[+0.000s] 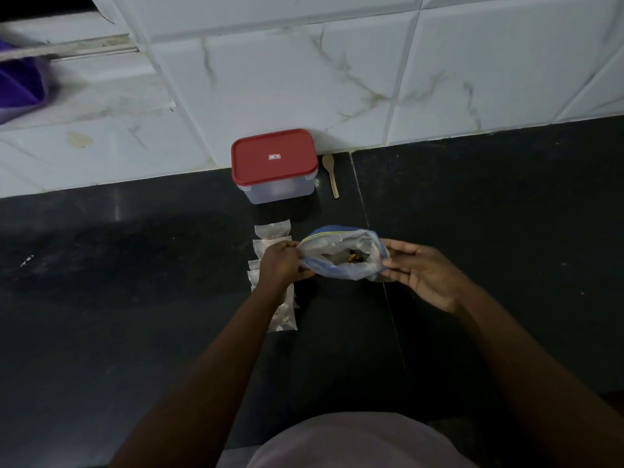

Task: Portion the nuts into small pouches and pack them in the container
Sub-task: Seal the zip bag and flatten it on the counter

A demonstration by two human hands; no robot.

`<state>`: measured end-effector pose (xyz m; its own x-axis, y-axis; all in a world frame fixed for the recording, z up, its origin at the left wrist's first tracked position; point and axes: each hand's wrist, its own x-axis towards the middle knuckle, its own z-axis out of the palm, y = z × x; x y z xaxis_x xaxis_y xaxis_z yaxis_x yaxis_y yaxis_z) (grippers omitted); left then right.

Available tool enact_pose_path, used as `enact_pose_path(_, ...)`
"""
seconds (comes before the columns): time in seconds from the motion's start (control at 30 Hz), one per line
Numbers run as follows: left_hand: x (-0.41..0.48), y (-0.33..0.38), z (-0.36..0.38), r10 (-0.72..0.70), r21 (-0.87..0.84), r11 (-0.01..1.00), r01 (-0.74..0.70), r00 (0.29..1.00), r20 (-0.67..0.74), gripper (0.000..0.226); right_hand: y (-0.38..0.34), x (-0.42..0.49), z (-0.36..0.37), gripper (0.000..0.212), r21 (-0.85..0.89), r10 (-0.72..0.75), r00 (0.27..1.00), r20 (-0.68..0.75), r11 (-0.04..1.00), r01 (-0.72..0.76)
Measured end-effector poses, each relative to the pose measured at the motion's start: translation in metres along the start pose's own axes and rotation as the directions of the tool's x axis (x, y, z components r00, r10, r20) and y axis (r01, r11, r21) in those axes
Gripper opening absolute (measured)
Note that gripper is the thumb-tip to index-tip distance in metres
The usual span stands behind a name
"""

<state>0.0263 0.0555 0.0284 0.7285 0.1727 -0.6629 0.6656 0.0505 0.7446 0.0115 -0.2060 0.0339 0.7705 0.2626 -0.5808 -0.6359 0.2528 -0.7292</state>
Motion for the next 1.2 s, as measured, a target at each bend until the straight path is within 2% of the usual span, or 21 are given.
enact_pose_path(0.07,-0.001,0.000,-0.001,-0.006,0.022,1.000,0.006,0.999,0.040,0.013,0.002,0.000,0.000,0.042,0.030,-0.016,0.999,-0.028,0.999,0.017)
enact_pose_path(0.17,-0.009,0.005,0.000,-0.021,-0.052,0.998,0.027,0.994,0.108,0.015,0.004,0.001,0.003,0.038,0.023,-0.036,0.991,-0.129,0.999,0.039)
enact_pose_path(0.3,-0.019,0.008,0.000,-0.030,-0.061,0.997,0.044,0.976,0.214,0.021,0.005,0.005,0.006,0.039,-0.050,-0.075,0.966,-0.247,0.997,0.064)
enact_pose_path(0.37,-0.019,0.008,-0.001,-0.062,0.002,0.998,0.064,0.973,0.224,0.021,0.004,0.007,0.007,0.037,-0.161,-0.116,0.943,-0.313,0.985,0.067)
enact_pose_path(0.43,-0.018,0.009,-0.002,-0.081,0.087,0.994,0.063,0.972,0.222,0.020,0.002,0.008,0.009,0.035,-0.353,-0.196,0.911,-0.362,0.934,0.060)
enact_pose_path(0.53,-0.018,0.008,0.000,-0.054,0.161,0.987,0.020,0.977,0.207,0.015,-0.003,0.011,0.011,0.028,-0.645,-0.363,0.853,-0.375,0.763,0.041)
enact_pose_path(0.63,-0.018,0.002,0.001,0.051,0.252,0.964,-0.082,0.990,0.129,0.006,-0.004,0.015,0.013,0.026,-0.793,-0.511,0.790,-0.339,0.607,0.052)
enact_pose_path(0.73,-0.015,-0.007,0.000,0.193,0.280,0.944,-0.172,0.980,-0.049,0.012,-0.003,0.017,0.013,0.026,-0.885,-0.623,0.728,-0.285,0.462,0.049)
enact_pose_path(0.8,-0.015,-0.011,0.001,0.348,0.362,0.893,-0.265,0.919,-0.184,0.018,-0.001,0.017,0.013,0.026,-0.912,-0.662,0.701,-0.265,0.409,0.041)
enact_pose_path(0.87,-0.017,-0.014,0.006,0.469,0.430,0.837,-0.339,0.849,-0.244,0.021,0.000,0.015,0.011,0.026,-0.915,-0.690,0.673,-0.266,0.400,0.048)
enact_pose_path(0.93,-0.020,-0.016,0.012,0.525,0.476,0.797,-0.371,0.816,-0.242,0.019,0.001,0.014,0.011,0.024,-0.886,-0.667,0.686,-0.291,0.458,0.070)
enact_pose_path(0.97,-0.021,-0.015,0.014,0.532,0.485,0.789,-0.377,0.815,-0.231,0.018,0.000,0.014,0.011,0.021,-0.822,-0.606,0.719,-0.340,0.563,0.086)
enact_pose_path(1.0,-0.020,-0.015,0.015,0.526,0.484,0.790,-0.375,0.820,-0.224,0.017,-0.003,0.012,0.013,0.017,-0.686,-0.486,0.775,-0.405,0.721,0.094)
enact_pose_path(1.03,-0.018,-0.015,0.015,0.504,0.466,0.806,-0.364,0.836,-0.219,0.017,-0.006,0.010,0.015,0.014,-0.501,-0.325,0.840,-0.435,0.862,0.074)
enact_pose_path(1.07,-0.015,-0.015,0.015,0.462,0.430,0.835,-0.342,0.861,-0.212,0.017,-0.010,0.007,0.014,0.016,-0.336,-0.184,0.895,-0.407,0.941,0.041)
enact_pose_path(1.13,-0.013,-0.015,0.013,0.330,0.281,0.919,-0.277,0.929,-0.164,0.015,-0.014,0.004,0.010,0.028,-0.217,-0.080,0.950,-0.300,0.976,0.013)
enact_pose_path(1.2,-0.016,-0.012,0.012,0.201,0.060,0.979,-0.196,0.977,-0.076,0.013,-0.016,0.001,0.005,0.029,-0.170,-0.099,0.965,-0.243,0.984,0.058)
